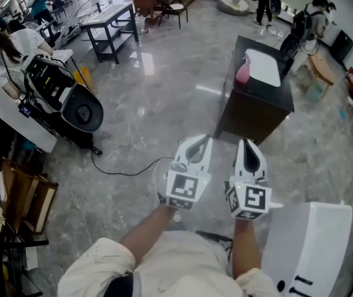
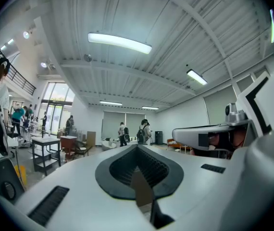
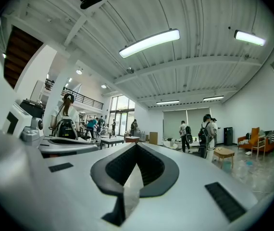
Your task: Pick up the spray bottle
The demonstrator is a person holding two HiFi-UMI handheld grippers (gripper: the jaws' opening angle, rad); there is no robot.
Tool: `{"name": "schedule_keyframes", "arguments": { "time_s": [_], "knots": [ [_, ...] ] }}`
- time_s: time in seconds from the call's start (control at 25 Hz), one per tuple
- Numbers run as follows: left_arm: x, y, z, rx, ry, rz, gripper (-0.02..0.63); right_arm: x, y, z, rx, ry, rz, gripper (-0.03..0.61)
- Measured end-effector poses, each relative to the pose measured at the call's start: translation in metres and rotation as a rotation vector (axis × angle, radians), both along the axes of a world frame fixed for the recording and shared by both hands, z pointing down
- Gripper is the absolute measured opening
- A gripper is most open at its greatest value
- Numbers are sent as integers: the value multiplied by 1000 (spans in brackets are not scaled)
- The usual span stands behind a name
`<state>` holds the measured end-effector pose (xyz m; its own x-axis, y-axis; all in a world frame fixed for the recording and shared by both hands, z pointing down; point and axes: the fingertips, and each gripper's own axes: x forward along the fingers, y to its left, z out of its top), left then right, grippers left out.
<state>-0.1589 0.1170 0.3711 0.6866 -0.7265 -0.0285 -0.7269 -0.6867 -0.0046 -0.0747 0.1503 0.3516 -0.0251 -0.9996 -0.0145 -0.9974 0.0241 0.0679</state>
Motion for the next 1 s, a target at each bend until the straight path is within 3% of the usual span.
{"name": "schedule_keyframes", "arguments": {
  "time_s": [0.16, 0.36, 0.64, 1.0],
  "knots": [
    [-17, -14, -6, -6, 24, 7, 2, -17, -11, -9, 8, -7, 7, 6],
    [-12, -29, -1, 10, -43, 12, 2, -10, -24, -4, 12, 2, 28, 6],
    [32, -56, 0, 11, -16, 11, 2, 35, -51, 3, 15, -26, 46, 6],
    [97, -103, -1, 37, -46, -15, 2, 99, -108, 12, 1, -97, 1, 6]
  ]
}}
